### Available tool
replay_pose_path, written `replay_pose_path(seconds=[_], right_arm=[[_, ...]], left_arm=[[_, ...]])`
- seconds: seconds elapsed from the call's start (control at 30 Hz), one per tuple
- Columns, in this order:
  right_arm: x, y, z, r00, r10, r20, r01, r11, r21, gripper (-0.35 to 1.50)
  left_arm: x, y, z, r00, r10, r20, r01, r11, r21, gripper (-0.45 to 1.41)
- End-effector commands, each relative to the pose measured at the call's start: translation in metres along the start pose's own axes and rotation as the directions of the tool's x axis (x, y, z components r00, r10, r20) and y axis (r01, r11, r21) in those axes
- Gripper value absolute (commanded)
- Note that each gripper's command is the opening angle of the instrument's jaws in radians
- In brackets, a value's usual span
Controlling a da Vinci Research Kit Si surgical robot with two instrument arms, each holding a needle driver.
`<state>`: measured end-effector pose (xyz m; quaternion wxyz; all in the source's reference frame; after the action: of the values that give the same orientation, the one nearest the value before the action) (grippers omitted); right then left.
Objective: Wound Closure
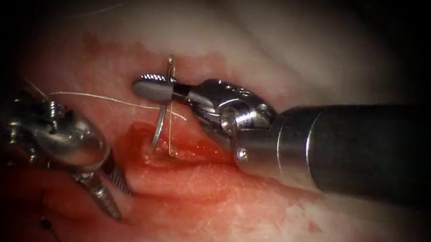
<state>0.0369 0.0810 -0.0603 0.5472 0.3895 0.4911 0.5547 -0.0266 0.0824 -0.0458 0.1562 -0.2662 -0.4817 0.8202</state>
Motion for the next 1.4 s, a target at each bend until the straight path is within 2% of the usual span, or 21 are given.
replay_pose_path(seconds=[0.03, 0.33, 0.7, 0.87, 0.9, 0.97, 1.0, 1.03, 1.13, 1.17, 1.27, 1.4], right_arm=[[0.0000, 0.0001, 0.0009, 1.000, 0.004, 0.000, -0.004, 1.000, 0.001, -0.35], [-0.0005, -0.0003, 0.0010, 0.996, 0.090, 0.011, -0.090, 0.996, 0.013, -0.35], [-0.0014, -0.0023, 0.0012, 0.974, 0.223, 0.033, -0.224, 0.974, 0.025, -0.35], [-0.0002, -0.0025, 0.0009, 0.973, 0.231, -0.017, -0.231, 0.973, 0.006, -0.35], [0.0000, -0.0024, 0.0009, 0.973, 0.231, -0.027, -0.231, 0.973, 0.003, -0.16], [0.0008, -0.0020, 0.0006, 0.982, 0.176, -0.064, -0.176, 0.984, -0.008, 0.81], [0.0014, -0.0015, 0.0004, 0.992, 0.093, -0.083, -0.096, 0.995, -0.028, 1.09], [0.0021, -0.0007, -0.0002, 0.994, -0.062, -0.092, 0.056, 0.996, -0.063, 1.13], [0.0030, 0.0004, -0.0014, 0.968, -0.238, -0.084, 0.228, 0.967, -0.112, 1.14], [0.0034, 0.0009, -0.0020, 0.948, -0.311, -0.070, 0.301, 0.944, -0.134, 1.18], [0.0046, 0.0025, -0.0044, 0.911, -0.410, -0.038, 0.399, 0.902, -0.163, 1.19], [0.0050, 0.0038, -0.0065, 0.899, -0.438, -0.014, 0.426, 0.881, -0.203, 1.19]], left_arm=[[0.0001, -0.0003, 0.0008, 1.000, 0.001, 0.000, -0.001, 1.000, -0.002, 0.53], [0.0001, -0.0003, 0.0008, 1.000, 0.000, 0.000, 0.000, 1.000, -0.002, 0.53], [0.0001, -0.0003, 0.0008, 1.000, 0.001, 0.000, -0.001, 1.000, -0.002, 0.53], [0.0000, -0.0002, 0.0007, 1.000, 0.001, 0.001, -0.001, 1.000, -0.004, 0.53], [0.0000, -0.0001, 0.0006, 1.000, 0.001, 0.001, -0.001, 1.000, -0.004, 0.53], [0.0001, 0.0000, 0.0005, 1.000, 0.000, -0.001, 0.000, 1.000, -0.004, 0.53], [0.0003, 0.0002, 0.0002, 1.000, -0.002, -0.007, 0.002, 1.000, 0.001, 0.53], [0.0006, 0.0006, -0.0002, 0.999, 0.029, -0.034, -0.029, 0.999, 0.014, 0.53], [0.0011, 0.0011, -0.0011, 0.991, 0.106, -0.079, -0.102, 0.994, 0.050, 0.55], [0.0013, 0.0013, -0.0013, 0.989, 0.124, -0.087, -0.118, 0.991, 0.066, 0.57], [0.0019, 0.0019, -0.0019, 0.964, 0.244, -0.109, -0.228, 0.963, 0.141, 0.61], [0.0024, 0.0020, -0.0025, 0.932, 0.338, -0.135, -0.302, 0.925, 0.229, 0.61]])
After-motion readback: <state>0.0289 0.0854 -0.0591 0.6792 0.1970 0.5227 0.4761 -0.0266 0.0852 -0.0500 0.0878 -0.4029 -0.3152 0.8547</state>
